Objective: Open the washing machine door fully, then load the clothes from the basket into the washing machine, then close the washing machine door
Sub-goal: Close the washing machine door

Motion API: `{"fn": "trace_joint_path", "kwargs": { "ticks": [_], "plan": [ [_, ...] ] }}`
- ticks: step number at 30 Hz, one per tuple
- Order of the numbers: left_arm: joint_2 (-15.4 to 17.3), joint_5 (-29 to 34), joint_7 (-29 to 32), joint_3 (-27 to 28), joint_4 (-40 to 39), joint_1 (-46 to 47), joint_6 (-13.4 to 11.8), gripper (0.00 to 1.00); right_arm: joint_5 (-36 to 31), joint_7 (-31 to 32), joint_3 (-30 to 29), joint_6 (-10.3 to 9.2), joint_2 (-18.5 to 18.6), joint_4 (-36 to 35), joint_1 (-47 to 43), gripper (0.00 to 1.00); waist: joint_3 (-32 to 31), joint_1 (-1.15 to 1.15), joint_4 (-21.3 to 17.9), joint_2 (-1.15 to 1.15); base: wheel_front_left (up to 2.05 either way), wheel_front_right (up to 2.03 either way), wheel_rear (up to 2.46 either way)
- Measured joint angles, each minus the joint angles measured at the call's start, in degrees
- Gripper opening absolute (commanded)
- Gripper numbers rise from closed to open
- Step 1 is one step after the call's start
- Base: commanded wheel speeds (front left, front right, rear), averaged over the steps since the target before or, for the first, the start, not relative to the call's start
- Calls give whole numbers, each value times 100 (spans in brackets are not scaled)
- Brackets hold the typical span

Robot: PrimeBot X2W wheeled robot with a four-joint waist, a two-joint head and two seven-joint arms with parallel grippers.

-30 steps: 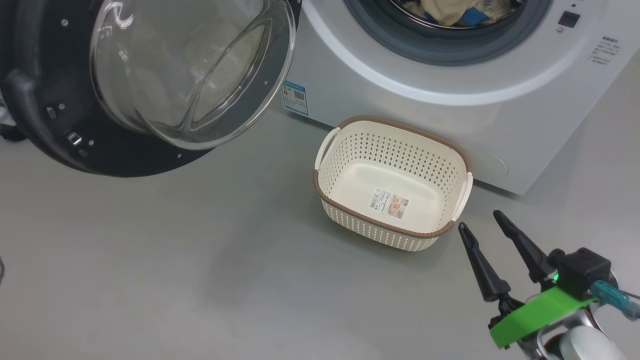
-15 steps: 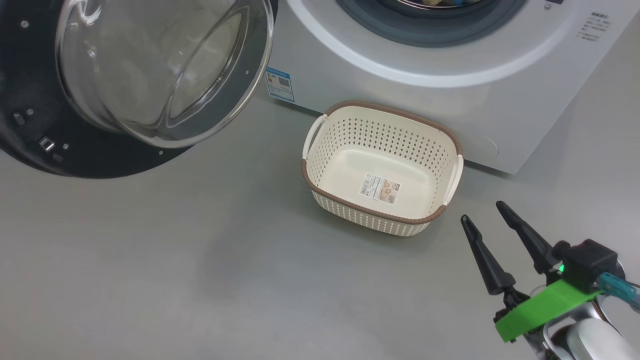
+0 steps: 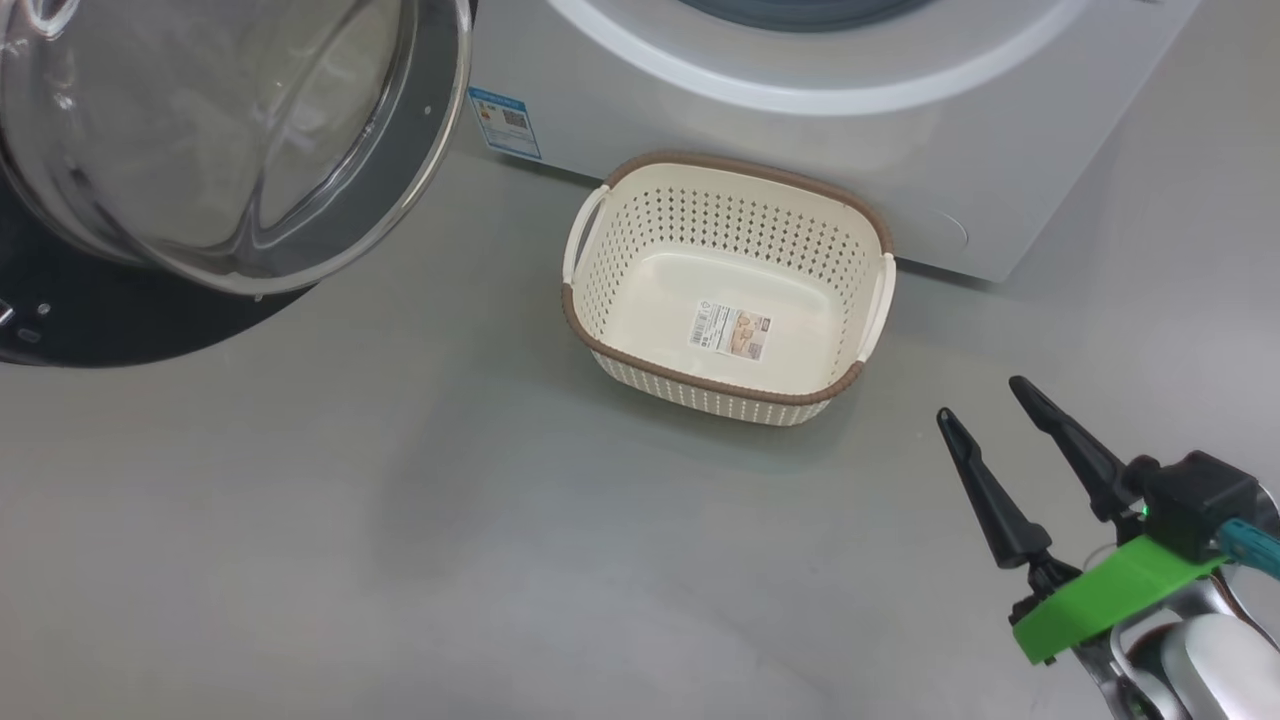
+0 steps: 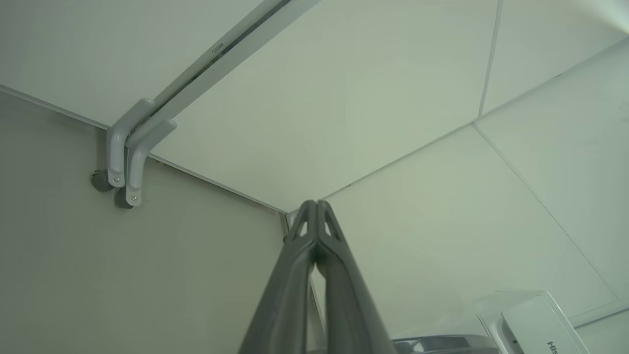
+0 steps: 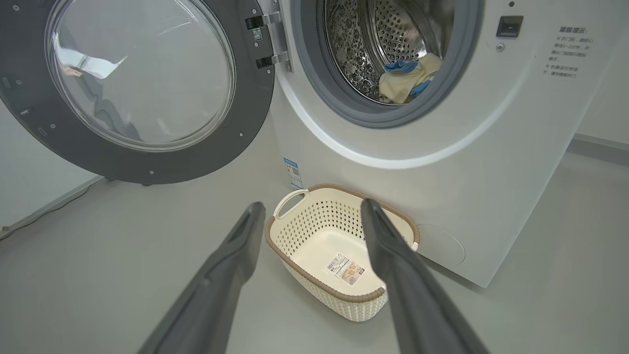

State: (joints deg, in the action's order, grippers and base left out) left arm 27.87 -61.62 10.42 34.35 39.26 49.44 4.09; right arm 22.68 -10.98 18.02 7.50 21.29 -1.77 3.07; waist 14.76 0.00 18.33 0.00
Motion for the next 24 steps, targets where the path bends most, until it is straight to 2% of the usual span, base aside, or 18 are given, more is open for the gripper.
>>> {"fn": "trace_joint_path", "kwargs": {
  "ticks": [14, 19, 24],
  "plan": [
    [-21, -661, 782, 154, 301, 104, 144, 0, 0, 152, 10, 0, 186, -199, 144, 100, 328, 0, -146, 0, 0, 0, 0],
    [-189, -878, 985, 202, 303, 102, 194, 0, 0, 201, -13, 0, 234, -266, 209, 100, 421, 0, -181, 0, 0, 0, 0],
    [-223, -969, 1135, 204, 299, 65, 199, 0, 0, 249, -24, 0, 244, -307, 214, 100, 477, 0, -219, 0, 0, 0, 0]
  ]
}}
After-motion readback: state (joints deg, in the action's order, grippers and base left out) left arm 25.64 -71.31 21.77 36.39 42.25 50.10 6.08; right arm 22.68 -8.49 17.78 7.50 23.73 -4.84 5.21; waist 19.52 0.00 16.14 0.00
